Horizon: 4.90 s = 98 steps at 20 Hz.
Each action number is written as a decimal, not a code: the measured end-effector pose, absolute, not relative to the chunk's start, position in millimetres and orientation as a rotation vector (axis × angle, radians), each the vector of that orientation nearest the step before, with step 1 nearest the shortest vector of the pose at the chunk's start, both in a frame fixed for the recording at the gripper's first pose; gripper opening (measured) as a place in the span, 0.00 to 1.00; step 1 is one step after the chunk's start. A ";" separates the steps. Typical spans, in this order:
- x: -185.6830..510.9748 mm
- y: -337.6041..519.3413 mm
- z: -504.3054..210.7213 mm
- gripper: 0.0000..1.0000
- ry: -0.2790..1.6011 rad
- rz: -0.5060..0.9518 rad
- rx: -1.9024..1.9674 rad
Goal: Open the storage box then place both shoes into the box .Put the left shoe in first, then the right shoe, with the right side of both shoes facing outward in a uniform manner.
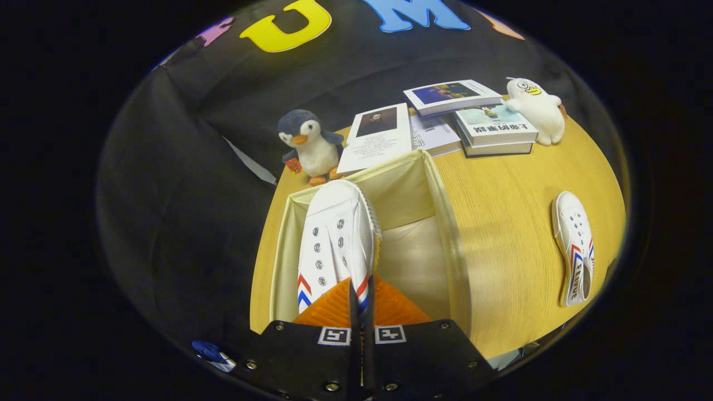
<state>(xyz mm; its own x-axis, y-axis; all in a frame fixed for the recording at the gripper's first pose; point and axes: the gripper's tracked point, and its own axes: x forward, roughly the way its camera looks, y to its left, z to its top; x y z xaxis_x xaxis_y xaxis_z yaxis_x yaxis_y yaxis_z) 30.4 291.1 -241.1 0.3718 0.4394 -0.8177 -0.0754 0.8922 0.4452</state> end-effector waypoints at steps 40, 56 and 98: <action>64.3 169.4 -200.2 0.98 0.989 0.410 0.345; 70.6 -1.3 -265.0 0.98 1.040 0.182 0.287; 25.8 -65.6 -357.1 0.01 1.274 0.067 0.273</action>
